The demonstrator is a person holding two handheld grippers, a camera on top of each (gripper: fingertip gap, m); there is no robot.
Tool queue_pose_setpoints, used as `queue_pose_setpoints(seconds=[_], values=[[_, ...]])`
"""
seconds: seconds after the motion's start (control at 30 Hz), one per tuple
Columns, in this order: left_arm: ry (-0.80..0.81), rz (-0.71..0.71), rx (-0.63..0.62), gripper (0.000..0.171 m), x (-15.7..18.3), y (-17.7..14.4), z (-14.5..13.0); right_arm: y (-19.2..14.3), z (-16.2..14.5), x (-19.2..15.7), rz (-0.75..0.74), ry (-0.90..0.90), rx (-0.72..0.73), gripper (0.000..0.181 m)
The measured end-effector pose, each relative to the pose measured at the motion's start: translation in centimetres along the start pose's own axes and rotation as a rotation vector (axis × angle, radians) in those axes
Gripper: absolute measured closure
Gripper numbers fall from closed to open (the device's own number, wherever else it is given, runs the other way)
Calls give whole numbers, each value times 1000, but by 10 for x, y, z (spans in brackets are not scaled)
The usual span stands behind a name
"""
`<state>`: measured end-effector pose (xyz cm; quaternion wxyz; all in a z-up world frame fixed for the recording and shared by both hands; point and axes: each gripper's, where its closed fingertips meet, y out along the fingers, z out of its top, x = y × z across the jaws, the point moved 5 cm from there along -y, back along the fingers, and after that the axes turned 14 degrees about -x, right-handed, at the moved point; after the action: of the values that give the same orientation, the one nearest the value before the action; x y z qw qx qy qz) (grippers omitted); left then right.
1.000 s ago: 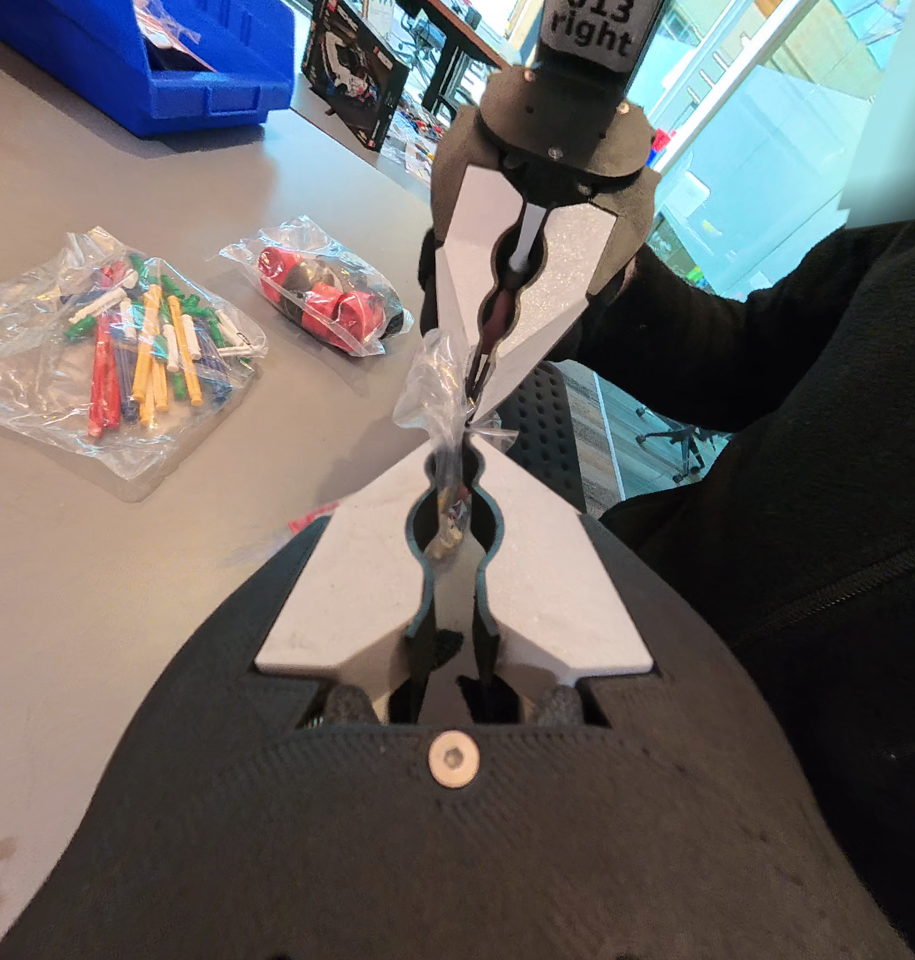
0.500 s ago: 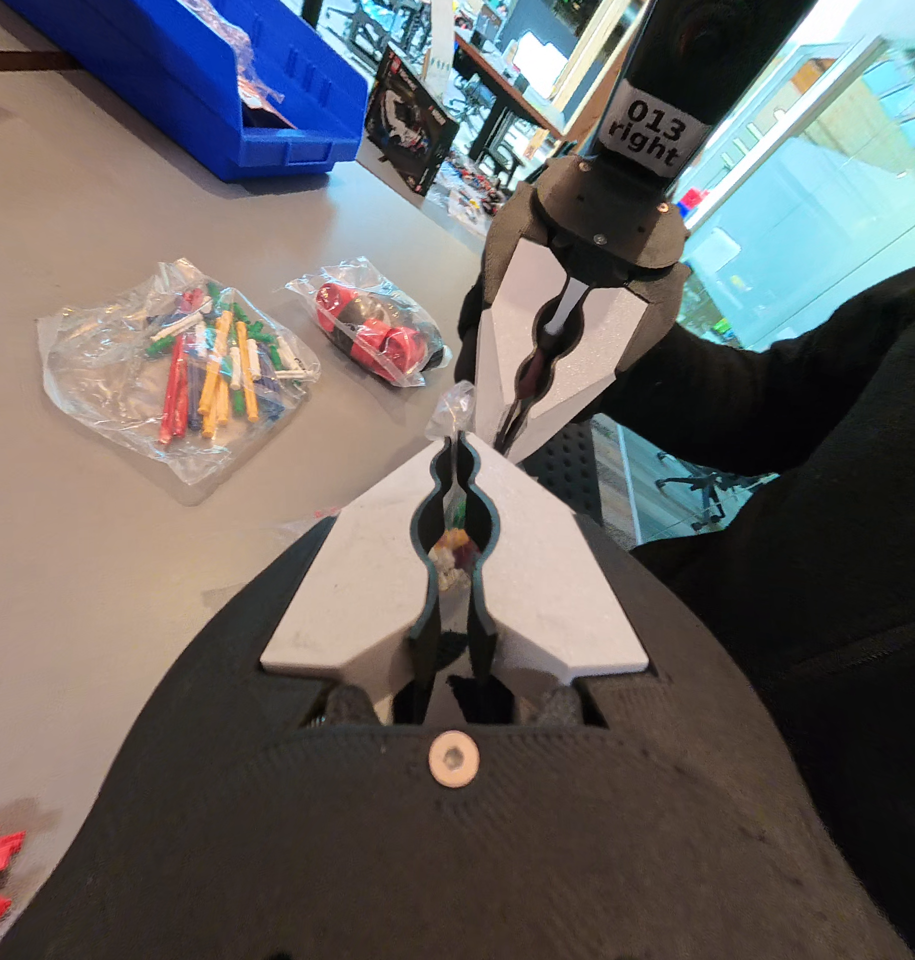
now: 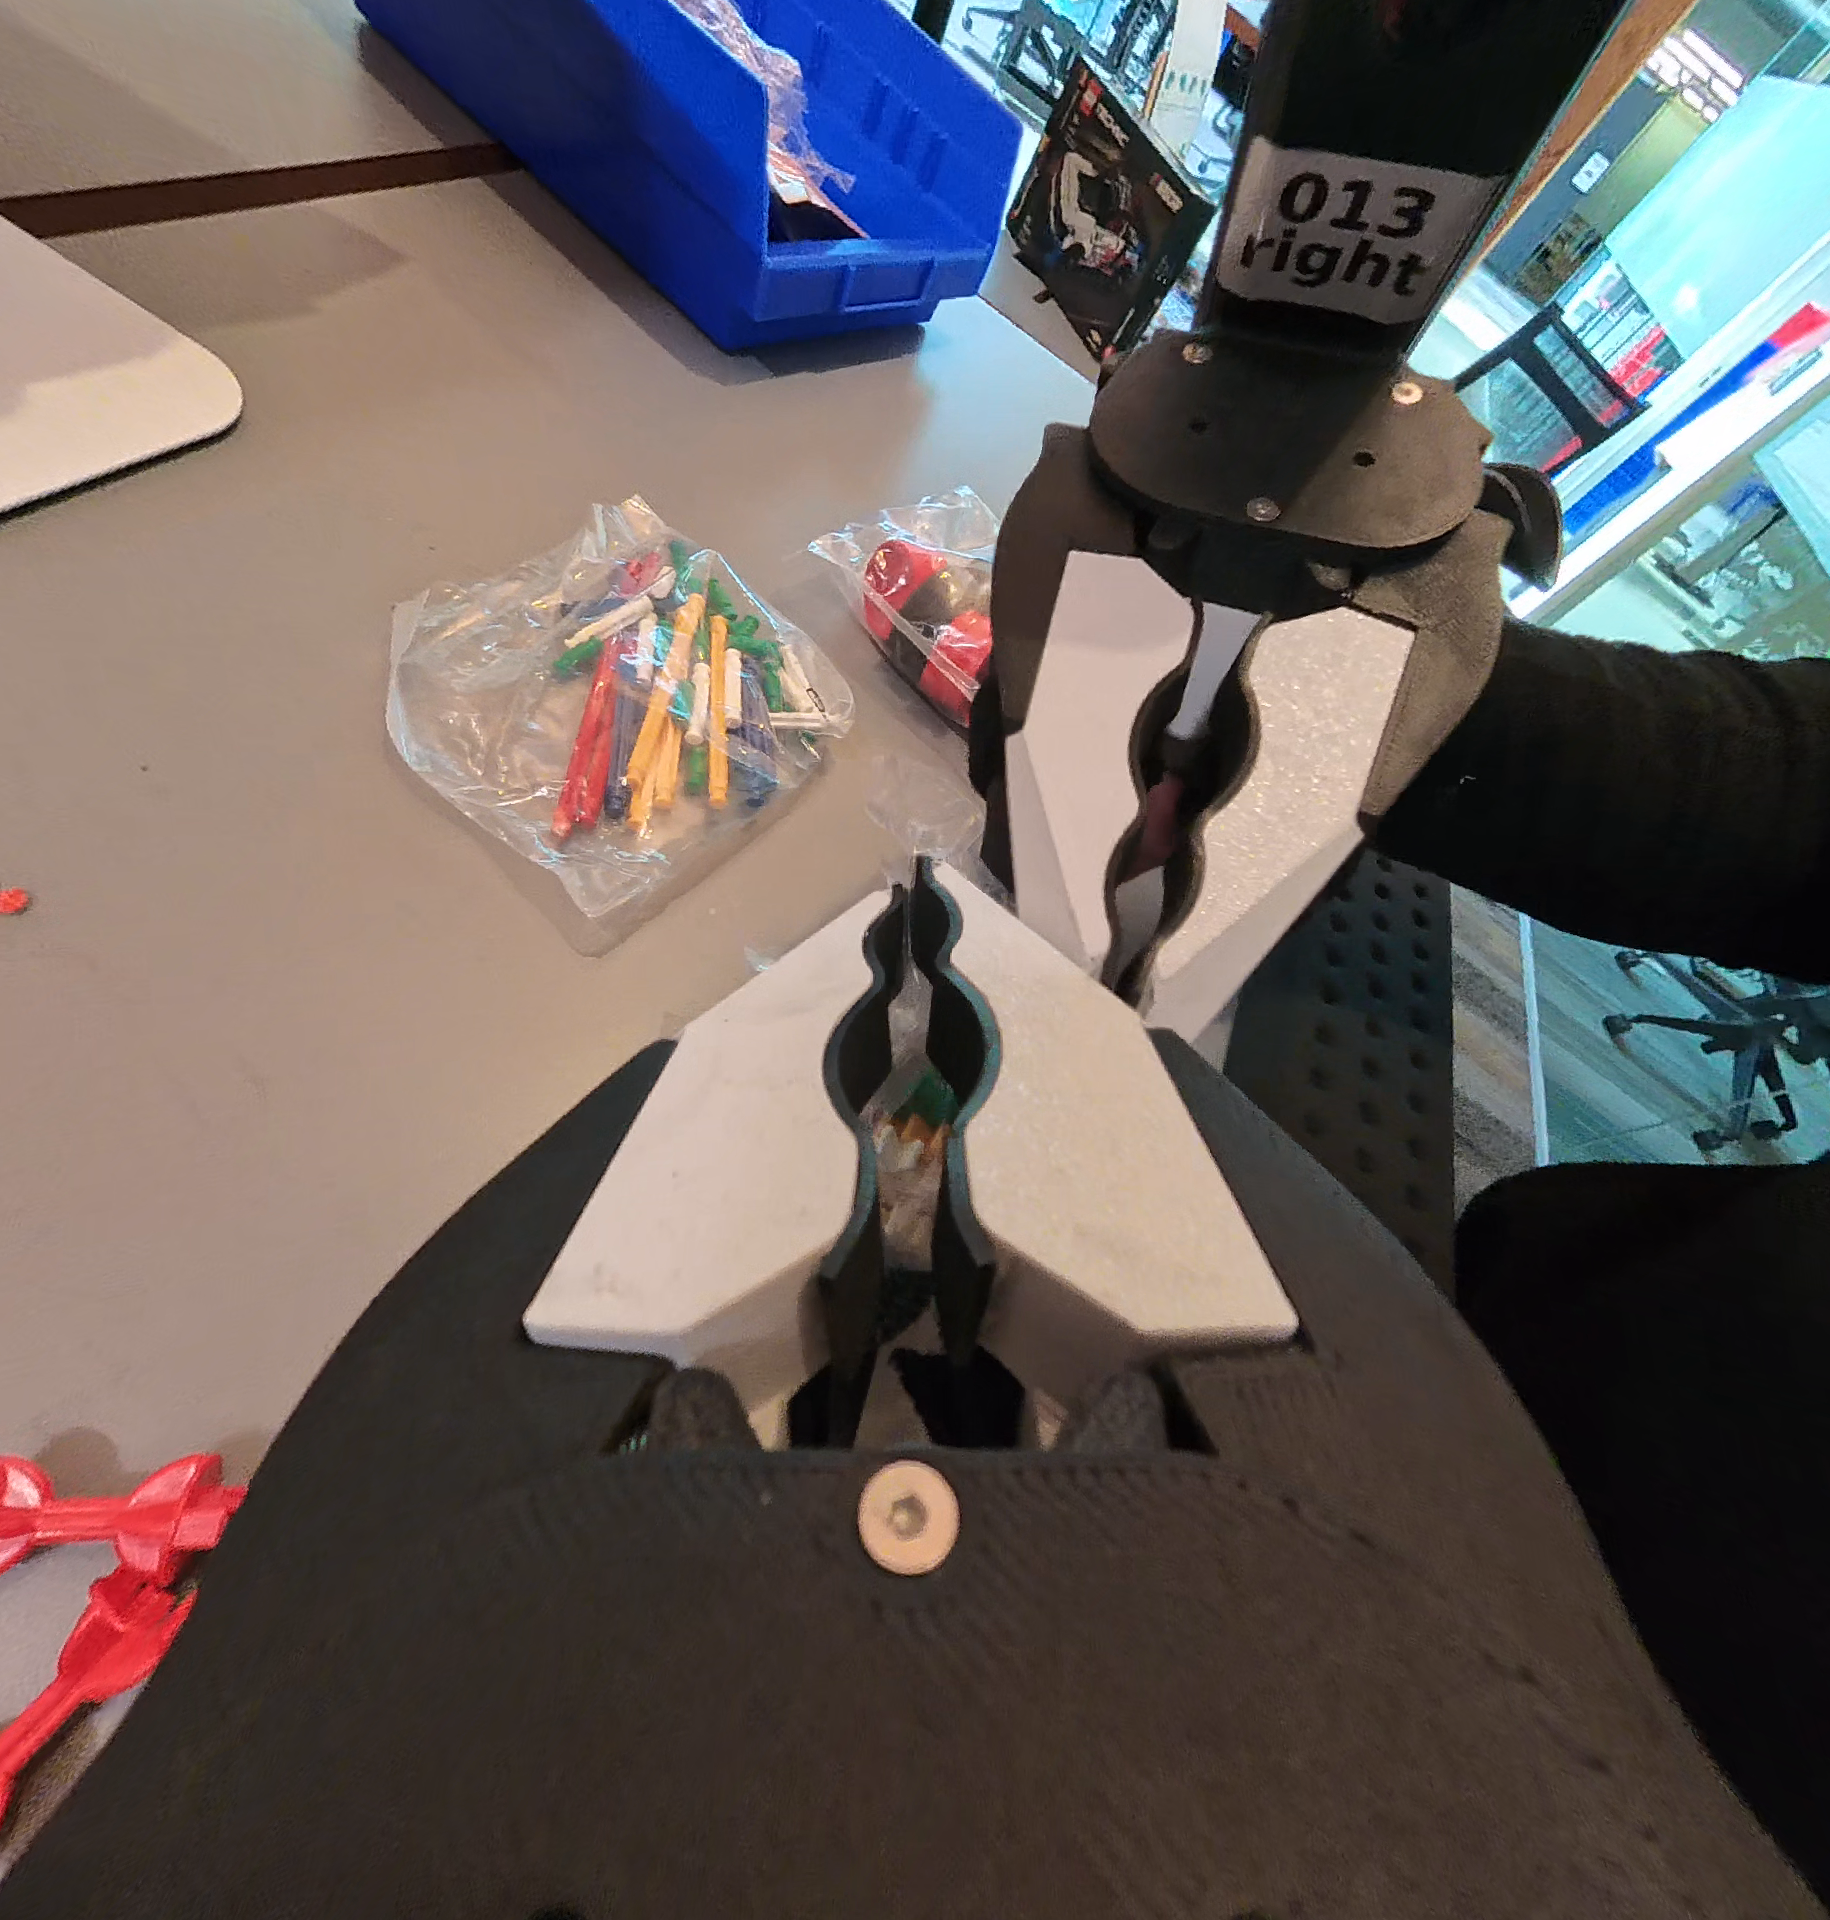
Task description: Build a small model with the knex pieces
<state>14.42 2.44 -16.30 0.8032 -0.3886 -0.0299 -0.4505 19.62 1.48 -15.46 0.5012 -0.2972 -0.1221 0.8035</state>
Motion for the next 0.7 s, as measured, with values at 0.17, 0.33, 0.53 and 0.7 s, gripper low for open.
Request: queue_pose_setpoints(seconds=[0.17,0.33,0.53,0.7], values=[[-7,73,11,171,-11,-1,1,4,-1,-3,-36,-27,-13,181],[-7,82,19,171,-13,3,1,2,-6,-5,-112,-37,-39,181],[14,-8,49,171,-11,-18,13,-29,-6,-5,-219,17,35,181],[30,-22,26,171,-1,-23,10,-44,-10,-4,-307,-3,-26,181]])
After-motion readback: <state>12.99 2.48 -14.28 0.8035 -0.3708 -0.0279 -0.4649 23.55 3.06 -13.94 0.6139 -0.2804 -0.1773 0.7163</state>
